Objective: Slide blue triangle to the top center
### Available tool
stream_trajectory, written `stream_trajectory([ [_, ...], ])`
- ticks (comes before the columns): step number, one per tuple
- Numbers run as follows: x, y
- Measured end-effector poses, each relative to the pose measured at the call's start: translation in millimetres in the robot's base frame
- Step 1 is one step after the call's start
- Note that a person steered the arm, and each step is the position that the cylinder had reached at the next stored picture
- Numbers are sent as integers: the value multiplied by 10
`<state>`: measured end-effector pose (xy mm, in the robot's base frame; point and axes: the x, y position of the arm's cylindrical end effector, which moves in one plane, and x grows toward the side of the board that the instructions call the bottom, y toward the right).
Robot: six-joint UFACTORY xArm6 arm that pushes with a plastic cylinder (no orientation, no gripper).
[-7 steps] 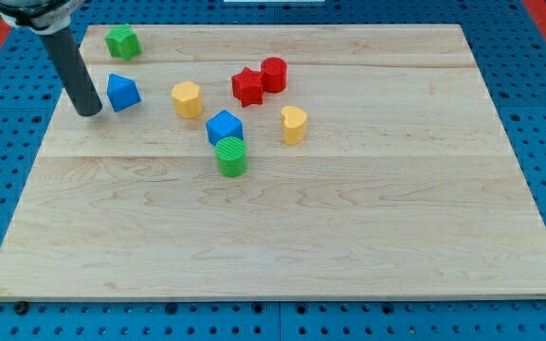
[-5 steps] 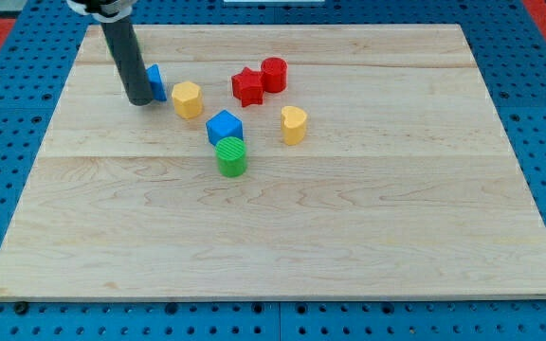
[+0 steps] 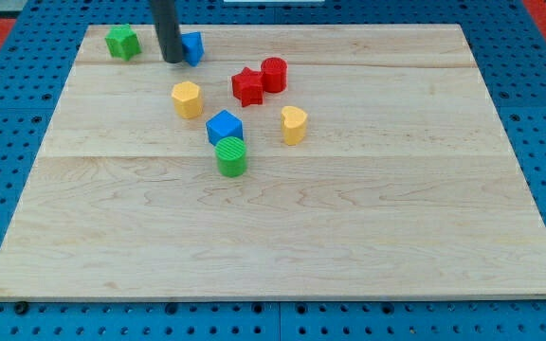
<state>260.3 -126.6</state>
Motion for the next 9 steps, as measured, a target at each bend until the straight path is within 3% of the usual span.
stream_trajectory([
  [4, -578, -112],
  [9, -118, 745],
])
